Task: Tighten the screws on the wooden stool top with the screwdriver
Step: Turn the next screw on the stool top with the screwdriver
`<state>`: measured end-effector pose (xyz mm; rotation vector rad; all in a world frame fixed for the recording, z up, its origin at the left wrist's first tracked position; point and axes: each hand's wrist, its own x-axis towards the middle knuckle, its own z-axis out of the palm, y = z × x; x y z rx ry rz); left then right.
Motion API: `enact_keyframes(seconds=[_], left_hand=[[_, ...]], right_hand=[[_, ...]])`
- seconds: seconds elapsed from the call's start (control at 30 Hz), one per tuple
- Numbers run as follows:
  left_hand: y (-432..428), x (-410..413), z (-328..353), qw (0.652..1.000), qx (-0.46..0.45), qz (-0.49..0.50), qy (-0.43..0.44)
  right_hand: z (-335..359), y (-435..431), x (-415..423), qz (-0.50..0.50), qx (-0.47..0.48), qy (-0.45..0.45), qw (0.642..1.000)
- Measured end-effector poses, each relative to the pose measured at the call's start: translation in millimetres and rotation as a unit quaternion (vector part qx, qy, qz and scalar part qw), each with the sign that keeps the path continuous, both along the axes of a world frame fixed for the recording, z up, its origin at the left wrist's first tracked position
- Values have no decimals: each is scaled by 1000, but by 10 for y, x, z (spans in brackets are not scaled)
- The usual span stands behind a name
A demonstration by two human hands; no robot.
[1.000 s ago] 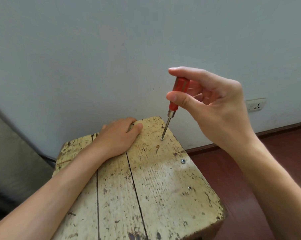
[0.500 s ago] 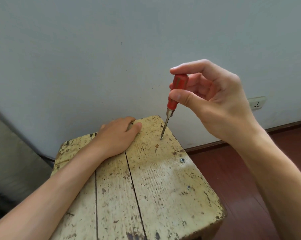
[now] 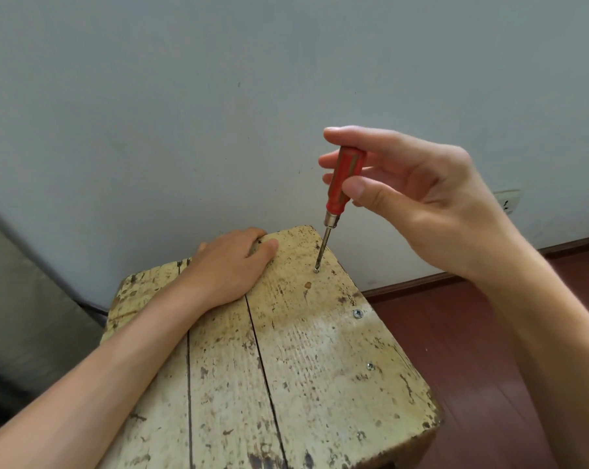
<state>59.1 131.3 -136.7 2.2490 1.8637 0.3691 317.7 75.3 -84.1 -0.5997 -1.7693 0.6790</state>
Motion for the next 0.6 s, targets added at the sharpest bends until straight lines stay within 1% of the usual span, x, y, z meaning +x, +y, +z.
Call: enact_keyframes(seconds=[0.17, 0.47, 0.6], left_hand=[[8, -6, -5, 1000, -1, 1, -4], [5, -8, 0, 1000, 1, 0, -11], [-1, -4, 12, 1000, 2, 2, -5]], right_hand=[[4, 11, -5, 2, -8, 22, 1000], [-56, -46, -232, -97, 8, 55, 994], [-79, -63, -270, -115, 16, 53, 992]])
